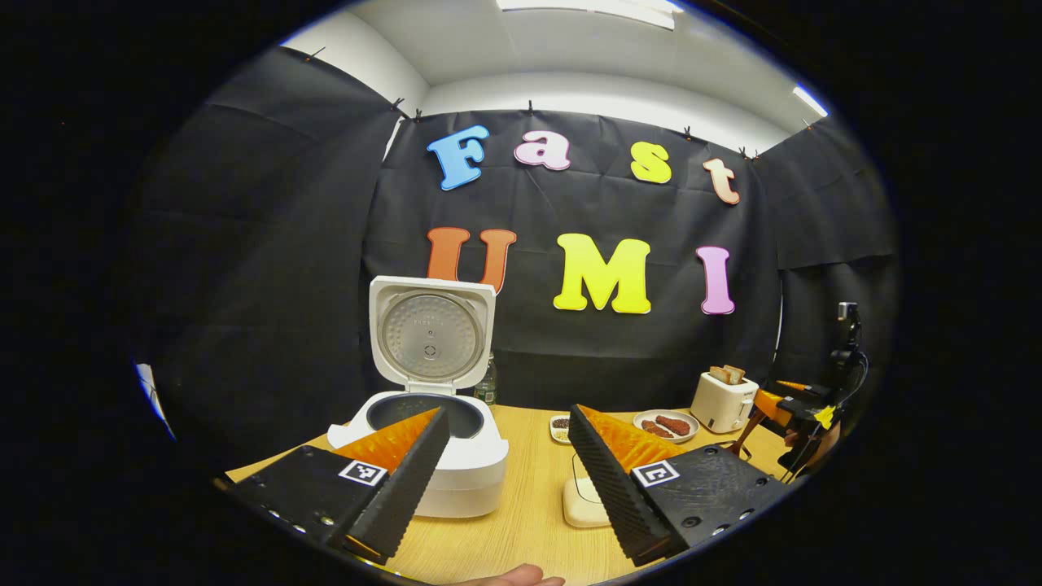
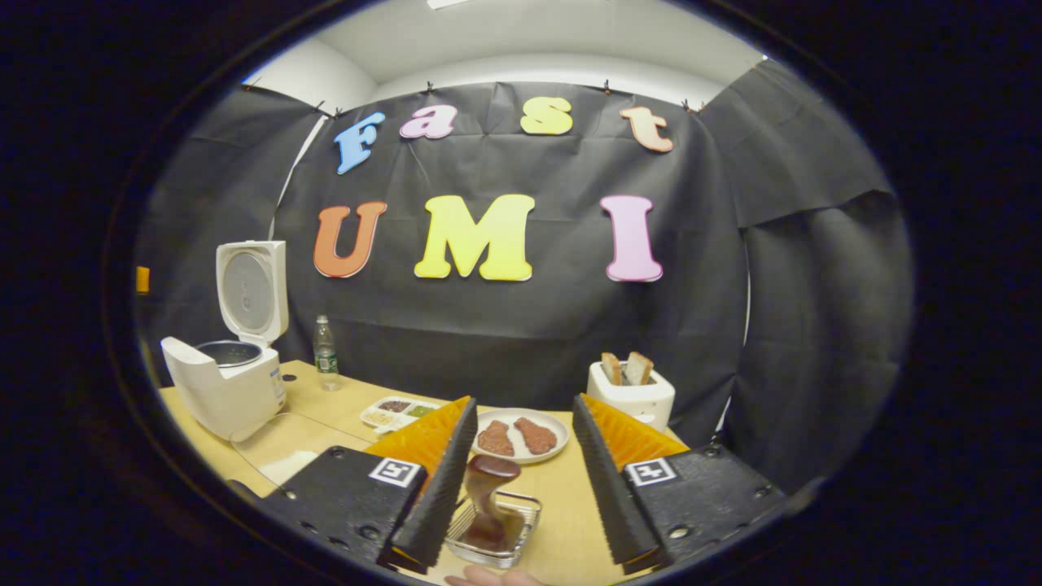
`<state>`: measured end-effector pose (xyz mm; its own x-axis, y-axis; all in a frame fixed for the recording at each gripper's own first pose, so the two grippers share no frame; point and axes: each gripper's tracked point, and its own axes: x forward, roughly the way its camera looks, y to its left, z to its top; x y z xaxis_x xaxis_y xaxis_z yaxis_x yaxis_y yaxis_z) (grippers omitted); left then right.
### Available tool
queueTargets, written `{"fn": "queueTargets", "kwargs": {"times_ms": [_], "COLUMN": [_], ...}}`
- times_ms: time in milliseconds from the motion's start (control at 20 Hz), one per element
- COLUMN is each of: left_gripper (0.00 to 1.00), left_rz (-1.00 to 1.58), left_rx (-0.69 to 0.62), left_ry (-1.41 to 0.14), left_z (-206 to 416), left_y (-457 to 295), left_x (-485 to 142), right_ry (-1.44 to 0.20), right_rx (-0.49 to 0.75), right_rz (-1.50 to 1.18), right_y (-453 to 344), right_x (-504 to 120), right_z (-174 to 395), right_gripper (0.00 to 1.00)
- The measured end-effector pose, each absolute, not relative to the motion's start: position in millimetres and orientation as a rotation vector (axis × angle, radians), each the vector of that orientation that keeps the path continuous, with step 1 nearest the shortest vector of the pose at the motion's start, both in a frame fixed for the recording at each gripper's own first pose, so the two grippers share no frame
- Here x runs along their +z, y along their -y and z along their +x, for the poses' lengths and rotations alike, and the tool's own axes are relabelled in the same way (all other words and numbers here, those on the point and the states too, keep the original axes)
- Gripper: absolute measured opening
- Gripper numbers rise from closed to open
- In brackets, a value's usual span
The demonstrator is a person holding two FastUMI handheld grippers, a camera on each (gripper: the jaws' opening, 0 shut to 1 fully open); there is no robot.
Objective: Close the left gripper, press the button to open the rice cooker; take a wooden spoon from the chopstick holder with the right hand, scoop a spoonful of rice and pour it into the rice cooker, then put the wooden spoon back into the chopstick holder.
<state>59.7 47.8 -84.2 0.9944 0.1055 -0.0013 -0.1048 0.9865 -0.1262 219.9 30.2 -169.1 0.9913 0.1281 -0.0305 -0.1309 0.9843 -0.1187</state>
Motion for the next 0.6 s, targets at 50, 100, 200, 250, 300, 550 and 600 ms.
{"fn": "queueTargets", "kwargs": {"times_ms": [50,100,200,250,300,550,600], "left_gripper": [0.94,0.94,0.94,0.94,0.94,0.94,0.94], "left_rz": [-0.122,-0.117,-0.105,-0.102,-0.1,-0.085,-0.057], "left_rx": [0.115,0.125,0.142,0.148,0.151,0.188,0.22], "left_ry": [0.006,0.004,-0.003,-0.005,-0.005,-0.013,-0.015], "left_z": [60,63,68,70,73,92,95], "left_y": [-51,-55,-63,-67,-70,-96,-107], "left_x": [-82,-81,-77,-75,-72,-44,-39], "right_ry": [0.006,0.031,0.047,0.044,0.037,-0.006,-0.026], "right_rx": [0.124,0.117,0.108,0.104,0.102,0.125,0.135], "right_rz": [-0.14,-0.145,-0.136,-0.125,-0.11,-0.04,-0.022], "right_y": [-27,-26,-21,-19,-16,-5,-5], "right_x": [-160,-151,-140,-141,-140,-141,-143], "right_z": [214,208,184,176,171,150,146], "right_gripper": [0.86,0.97,1.0,1.0,1.0,1.0,1.0]}}
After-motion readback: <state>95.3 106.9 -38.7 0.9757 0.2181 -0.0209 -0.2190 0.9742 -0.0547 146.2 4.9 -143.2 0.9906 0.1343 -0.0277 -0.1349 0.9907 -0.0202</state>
